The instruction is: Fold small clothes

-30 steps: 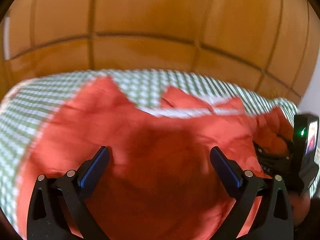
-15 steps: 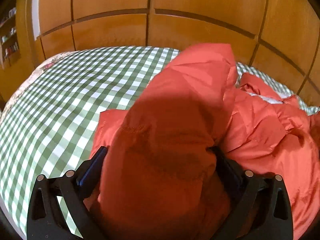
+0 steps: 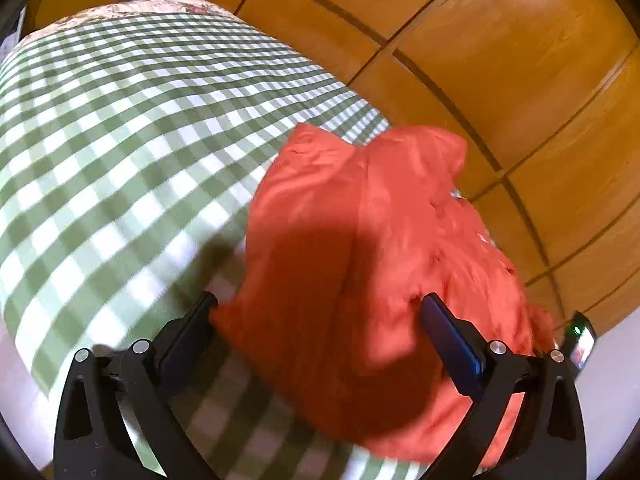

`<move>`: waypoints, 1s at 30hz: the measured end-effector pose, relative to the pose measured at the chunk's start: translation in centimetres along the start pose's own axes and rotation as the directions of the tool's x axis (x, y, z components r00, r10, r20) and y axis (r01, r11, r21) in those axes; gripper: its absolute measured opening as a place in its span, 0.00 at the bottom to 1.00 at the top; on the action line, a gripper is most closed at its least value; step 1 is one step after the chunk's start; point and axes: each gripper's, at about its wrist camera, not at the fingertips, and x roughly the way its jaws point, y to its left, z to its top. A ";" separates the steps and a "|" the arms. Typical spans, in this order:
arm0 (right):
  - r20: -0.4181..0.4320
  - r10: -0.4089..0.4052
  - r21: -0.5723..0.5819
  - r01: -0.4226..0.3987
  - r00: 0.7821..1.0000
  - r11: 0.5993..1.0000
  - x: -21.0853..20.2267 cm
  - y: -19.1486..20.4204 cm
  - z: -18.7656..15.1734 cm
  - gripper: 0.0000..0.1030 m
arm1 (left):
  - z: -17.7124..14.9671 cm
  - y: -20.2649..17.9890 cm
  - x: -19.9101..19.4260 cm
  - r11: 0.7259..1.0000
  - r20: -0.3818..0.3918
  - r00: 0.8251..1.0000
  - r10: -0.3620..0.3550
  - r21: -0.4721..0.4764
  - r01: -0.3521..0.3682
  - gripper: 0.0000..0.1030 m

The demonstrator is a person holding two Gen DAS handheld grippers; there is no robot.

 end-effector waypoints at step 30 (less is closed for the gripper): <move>0.134 -0.035 -0.069 0.045 0.990 0.997 -7.9 0.0 -8.3 0.98 | 0.9 -0.7 3.9 0.942 0.008 0.968 -0.250 -0.228 0.245 0.68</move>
